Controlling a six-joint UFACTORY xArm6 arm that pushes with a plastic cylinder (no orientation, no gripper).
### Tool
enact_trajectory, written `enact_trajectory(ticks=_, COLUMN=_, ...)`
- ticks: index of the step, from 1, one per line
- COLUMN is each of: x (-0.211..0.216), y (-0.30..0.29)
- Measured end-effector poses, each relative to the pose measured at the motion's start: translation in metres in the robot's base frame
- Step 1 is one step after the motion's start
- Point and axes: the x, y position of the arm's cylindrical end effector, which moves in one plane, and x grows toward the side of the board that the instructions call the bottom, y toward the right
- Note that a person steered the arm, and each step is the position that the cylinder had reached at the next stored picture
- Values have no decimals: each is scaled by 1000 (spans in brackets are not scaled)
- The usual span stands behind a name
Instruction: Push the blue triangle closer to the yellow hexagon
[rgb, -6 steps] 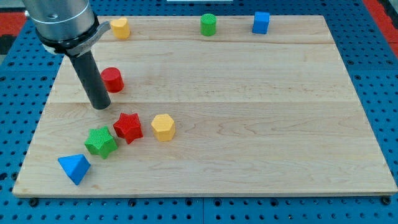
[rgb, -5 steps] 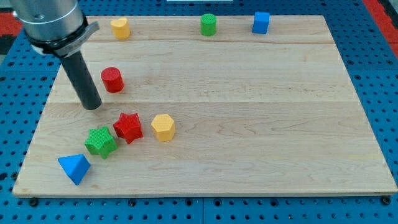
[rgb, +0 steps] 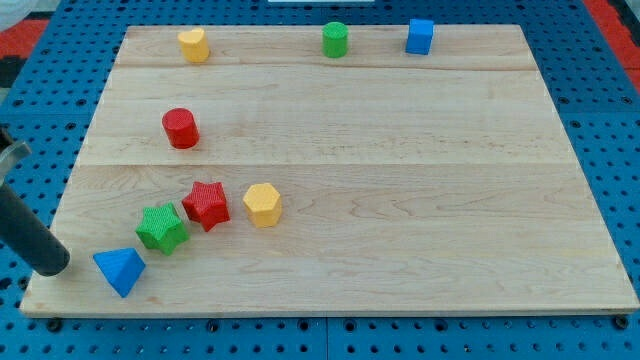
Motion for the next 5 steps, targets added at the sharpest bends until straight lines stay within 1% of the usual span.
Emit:
enact_trajectory(ticks=2, x=9, y=49)
enact_trajectory(ticks=3, x=8, y=86)
enact_trajectory(ticks=4, x=8, y=97)
enact_trajectory(ticks=5, x=-8, y=134)
